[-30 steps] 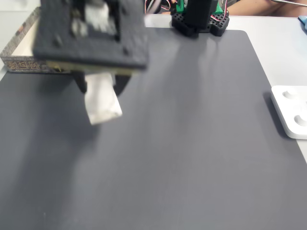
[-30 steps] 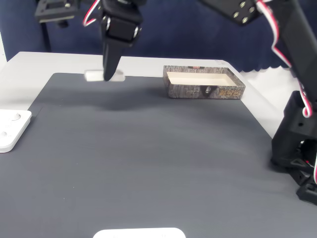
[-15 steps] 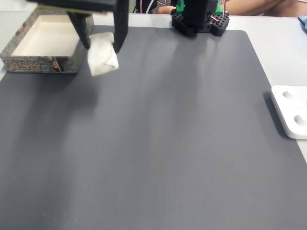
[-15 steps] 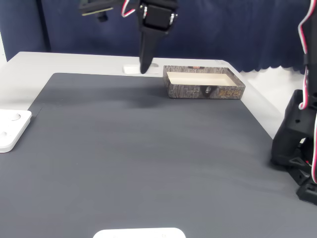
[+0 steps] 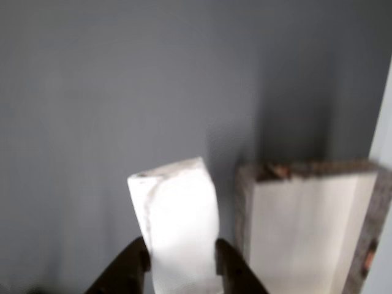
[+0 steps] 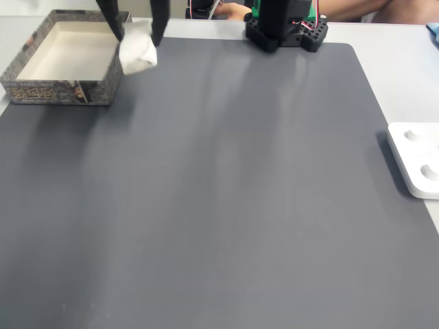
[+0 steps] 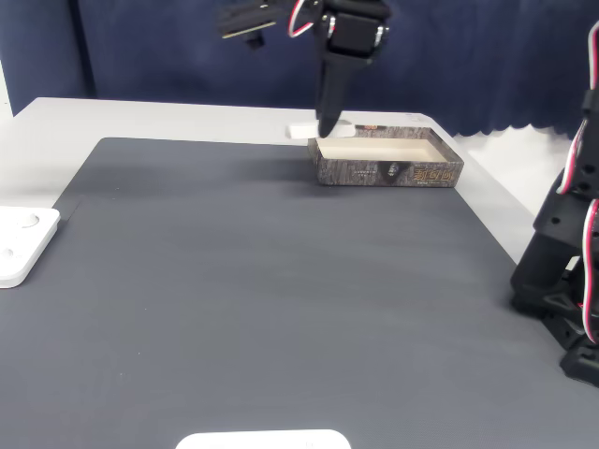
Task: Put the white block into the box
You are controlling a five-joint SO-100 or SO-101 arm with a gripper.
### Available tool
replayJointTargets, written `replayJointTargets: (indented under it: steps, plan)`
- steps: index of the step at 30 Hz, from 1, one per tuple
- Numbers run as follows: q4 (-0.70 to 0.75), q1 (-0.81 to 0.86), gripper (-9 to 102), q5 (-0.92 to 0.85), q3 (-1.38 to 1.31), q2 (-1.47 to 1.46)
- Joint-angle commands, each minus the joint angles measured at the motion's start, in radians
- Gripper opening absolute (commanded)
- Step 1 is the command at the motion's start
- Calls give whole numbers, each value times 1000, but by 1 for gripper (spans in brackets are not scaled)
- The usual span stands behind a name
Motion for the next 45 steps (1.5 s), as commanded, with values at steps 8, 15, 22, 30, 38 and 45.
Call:
replayJointTargets:
  steps: [8,15,22,30,38,45]
  plan:
    - [-52,175,-2,112,-21,-6]
    - [-84,199,-2,137,-60,-89]
    - [-95,235,-2,187,-127,-138]
    - [-101,313,-2,321,-150,-140]
    - [-110,383,-2,391,-172,-163]
    - [-117,419,-2,399,-222,-229]
